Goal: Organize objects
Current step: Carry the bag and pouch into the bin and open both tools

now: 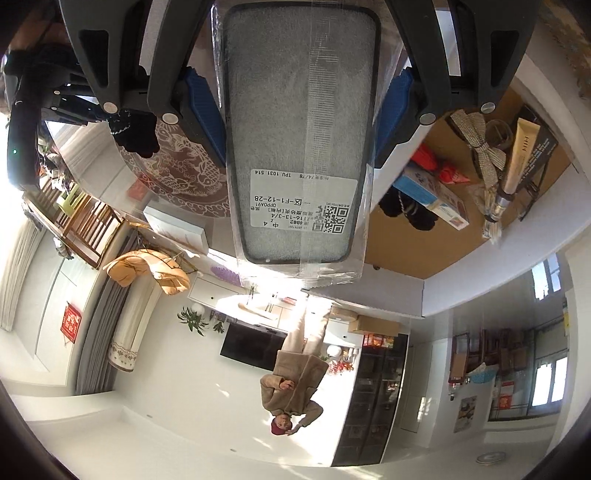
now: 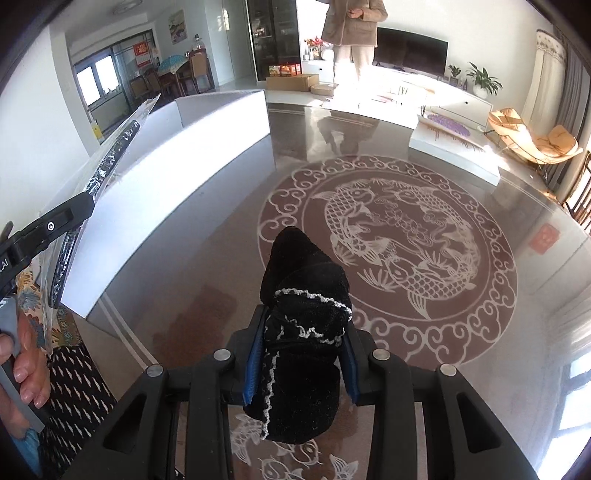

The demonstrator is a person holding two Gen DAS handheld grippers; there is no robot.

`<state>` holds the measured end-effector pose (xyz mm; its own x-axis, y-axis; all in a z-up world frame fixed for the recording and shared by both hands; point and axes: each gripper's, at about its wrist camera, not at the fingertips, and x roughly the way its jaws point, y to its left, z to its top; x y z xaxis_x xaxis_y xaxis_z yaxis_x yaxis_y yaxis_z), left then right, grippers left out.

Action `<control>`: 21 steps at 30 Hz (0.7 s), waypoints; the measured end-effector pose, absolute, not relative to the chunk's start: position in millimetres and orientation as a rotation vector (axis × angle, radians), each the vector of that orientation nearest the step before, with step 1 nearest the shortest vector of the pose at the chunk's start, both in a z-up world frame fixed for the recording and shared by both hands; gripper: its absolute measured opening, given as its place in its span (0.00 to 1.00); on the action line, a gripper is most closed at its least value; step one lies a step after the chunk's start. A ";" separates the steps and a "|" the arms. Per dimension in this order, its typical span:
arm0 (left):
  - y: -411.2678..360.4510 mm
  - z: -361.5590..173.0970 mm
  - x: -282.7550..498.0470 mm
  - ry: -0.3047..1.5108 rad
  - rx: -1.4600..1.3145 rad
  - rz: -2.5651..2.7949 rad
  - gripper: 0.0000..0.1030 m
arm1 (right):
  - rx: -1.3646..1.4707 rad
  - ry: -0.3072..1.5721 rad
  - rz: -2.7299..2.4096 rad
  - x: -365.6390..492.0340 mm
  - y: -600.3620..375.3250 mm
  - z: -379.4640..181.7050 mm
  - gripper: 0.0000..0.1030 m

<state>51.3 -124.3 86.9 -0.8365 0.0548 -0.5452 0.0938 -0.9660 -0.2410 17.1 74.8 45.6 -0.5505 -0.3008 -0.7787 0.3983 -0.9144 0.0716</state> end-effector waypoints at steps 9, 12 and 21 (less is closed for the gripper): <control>-287.4 83.7 25.5 0.374 1.035 -2.619 0.72 | 0.974 0.212 -2.159 -3.2 -124.9 99.5 0.35; -321.4 60.6 14.3 0.367 1.162 -2.490 0.72 | 1.012 0.228 -2.078 -17.2 -186.3 85.6 0.36; -329.4 42.6 28.0 0.249 1.219 -2.448 0.90 | 1.160 0.254 -2.049 -39.0 -216.4 45.1 0.76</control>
<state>28.0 -329.4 42.6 -0.5439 -0.2661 -0.7959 0.4209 -0.9070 0.0155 -39.0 -216.4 45.1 -0.3037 -0.5146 -0.8018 0.6948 -0.6954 0.1832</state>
